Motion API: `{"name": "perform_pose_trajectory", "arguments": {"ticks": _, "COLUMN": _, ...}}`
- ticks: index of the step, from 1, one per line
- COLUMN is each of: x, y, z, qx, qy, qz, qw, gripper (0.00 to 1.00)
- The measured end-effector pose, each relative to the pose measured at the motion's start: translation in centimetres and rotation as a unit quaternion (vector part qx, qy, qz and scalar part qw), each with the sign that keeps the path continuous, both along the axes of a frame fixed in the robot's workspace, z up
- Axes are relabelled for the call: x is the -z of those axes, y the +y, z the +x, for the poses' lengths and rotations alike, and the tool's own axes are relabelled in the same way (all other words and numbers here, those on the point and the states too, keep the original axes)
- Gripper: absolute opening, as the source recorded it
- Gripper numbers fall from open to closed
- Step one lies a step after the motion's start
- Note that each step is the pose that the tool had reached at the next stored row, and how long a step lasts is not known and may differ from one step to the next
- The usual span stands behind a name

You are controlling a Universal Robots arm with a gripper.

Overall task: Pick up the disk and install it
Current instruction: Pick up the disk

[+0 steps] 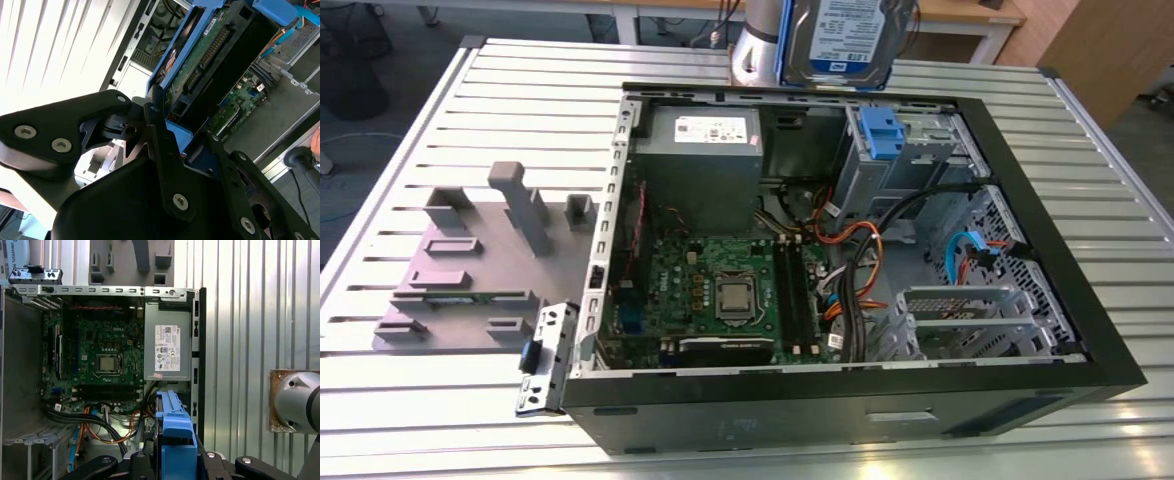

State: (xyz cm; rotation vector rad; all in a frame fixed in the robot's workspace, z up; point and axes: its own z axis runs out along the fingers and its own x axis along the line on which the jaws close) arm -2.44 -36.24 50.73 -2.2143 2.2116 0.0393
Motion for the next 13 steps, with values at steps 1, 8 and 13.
{"name": "perform_pose_trajectory", "arguments": {"ticks": 1, "x": 0.0, "y": 0.0, "z": 0.04, "qx": 0.0, "qy": 0.0, "qz": 0.0, "qw": 1.0, "gripper": 0.37}}
{"name": "perform_pose_trajectory", "arguments": {"ticks": 8, "x": 0.0, "y": 0.0, "z": 0.29, "qx": 0.0, "qy": 0.0, "qz": 0.0, "qw": 1.0, "gripper": 0.37}}
{"name": "perform_pose_trajectory", "arguments": {"ticks": 13, "x": 0.0, "y": 0.0, "z": 0.47, "qx": 0.0, "qy": 0.0, "qz": 0.0, "qw": 1.0, "gripper": 0.37}}
